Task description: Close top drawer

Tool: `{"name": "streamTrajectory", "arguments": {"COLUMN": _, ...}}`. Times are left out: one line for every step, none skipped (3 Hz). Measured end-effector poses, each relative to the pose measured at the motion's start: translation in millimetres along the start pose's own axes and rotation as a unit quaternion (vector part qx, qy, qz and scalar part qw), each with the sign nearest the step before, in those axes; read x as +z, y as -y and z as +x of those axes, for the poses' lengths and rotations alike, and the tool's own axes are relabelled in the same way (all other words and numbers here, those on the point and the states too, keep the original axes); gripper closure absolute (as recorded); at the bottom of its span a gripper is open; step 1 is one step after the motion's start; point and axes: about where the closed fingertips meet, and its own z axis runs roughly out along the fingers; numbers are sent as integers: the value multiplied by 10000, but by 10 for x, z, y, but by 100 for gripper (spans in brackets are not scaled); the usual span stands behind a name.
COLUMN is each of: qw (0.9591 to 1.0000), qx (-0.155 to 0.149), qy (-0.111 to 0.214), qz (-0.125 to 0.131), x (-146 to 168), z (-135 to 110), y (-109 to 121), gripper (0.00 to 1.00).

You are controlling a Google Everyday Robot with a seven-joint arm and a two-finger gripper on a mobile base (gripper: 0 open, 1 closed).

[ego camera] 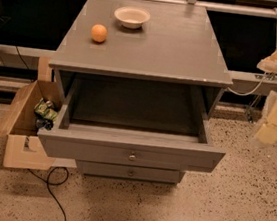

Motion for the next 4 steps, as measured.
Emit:
{"name": "streamTrajectory", "arguments": {"qw": 9995, "qx": 251, "qy": 45, "qz": -166, "x": 376, "z": -19, "y": -195, "gripper": 0}}
{"name": "streamTrajectory", "arguments": {"qw": 9967, "qx": 536, "qy": 138, "qz": -593, "x": 1047, "z": -16, "y": -476, "gripper": 0}}
{"name": "streamTrajectory", "arguments": {"qw": 9909, "qx": 852, "qy": 420, "qz": -955, "x": 1820, "z": -109, "y": -656, "gripper": 0}}
{"name": "streamTrajectory", "arguments": {"qw": 9877, "qx": 1017, "qy": 599, "qz": -1022, "x": 2185, "z": -187, "y": -677, "gripper": 0}}
